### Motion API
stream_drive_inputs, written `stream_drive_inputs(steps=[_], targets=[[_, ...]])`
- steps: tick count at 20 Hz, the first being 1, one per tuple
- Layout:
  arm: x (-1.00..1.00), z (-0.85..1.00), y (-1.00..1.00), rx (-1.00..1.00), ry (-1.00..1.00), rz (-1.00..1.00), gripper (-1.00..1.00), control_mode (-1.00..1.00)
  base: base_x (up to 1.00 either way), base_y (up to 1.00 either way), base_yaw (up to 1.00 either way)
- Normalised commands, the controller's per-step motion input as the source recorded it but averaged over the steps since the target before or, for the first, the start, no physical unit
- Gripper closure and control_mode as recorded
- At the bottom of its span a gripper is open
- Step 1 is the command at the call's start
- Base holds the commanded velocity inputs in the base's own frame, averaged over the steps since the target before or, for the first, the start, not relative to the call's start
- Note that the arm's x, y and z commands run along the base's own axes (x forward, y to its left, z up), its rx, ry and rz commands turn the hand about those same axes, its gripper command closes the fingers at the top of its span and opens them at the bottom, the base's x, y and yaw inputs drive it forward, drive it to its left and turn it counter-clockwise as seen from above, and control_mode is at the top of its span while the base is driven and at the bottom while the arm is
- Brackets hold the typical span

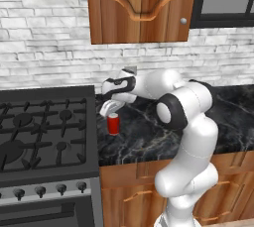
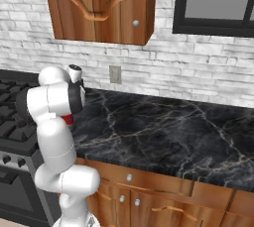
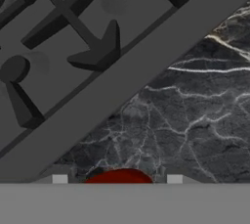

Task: Four empty soda cans are scattered around the kitchen. Gather all the cans and cluster them next to the stove for recycling.

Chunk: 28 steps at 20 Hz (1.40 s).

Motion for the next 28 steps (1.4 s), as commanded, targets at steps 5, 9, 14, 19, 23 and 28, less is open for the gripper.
stream_drive_inputs(steps=[5,9,14,19,23,28], targets=[[-0.24,0.00,-0.05,0.00,-0.04,0.01,-1.00,-1.00,0.00,0.00,0.00],[-0.08,0.21,0.07,0.00,-0.06,0.05,-1.00,-1.00,0.00,0.00,0.00],[-0.17,0.72,0.05,0.00,-0.11,0.03,-1.00,-1.00,0.00,0.00,0.00],[-0.23,0.77,0.00,-0.02,-0.13,-0.01,-1.00,-1.00,0.00,0.00,0.00],[-0.58,0.44,-0.02,0.00,-0.12,-0.11,-1.00,-1.00,0.00,0.00,0.00],[-0.65,0.30,-0.09,0.00,-0.06,-0.29,-1.00,-1.00,0.00,0.00,0.00]])
